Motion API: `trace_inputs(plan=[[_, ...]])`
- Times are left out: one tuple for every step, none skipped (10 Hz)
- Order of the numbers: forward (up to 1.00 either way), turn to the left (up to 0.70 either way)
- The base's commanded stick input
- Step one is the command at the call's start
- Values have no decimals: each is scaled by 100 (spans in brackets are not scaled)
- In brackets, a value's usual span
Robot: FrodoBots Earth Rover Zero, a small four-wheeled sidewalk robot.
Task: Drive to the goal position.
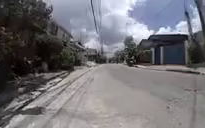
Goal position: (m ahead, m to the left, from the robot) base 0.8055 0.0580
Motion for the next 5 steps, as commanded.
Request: trace_inputs(plan=[[100,2],[100,1],[100,0],[100,2],[100,1]])
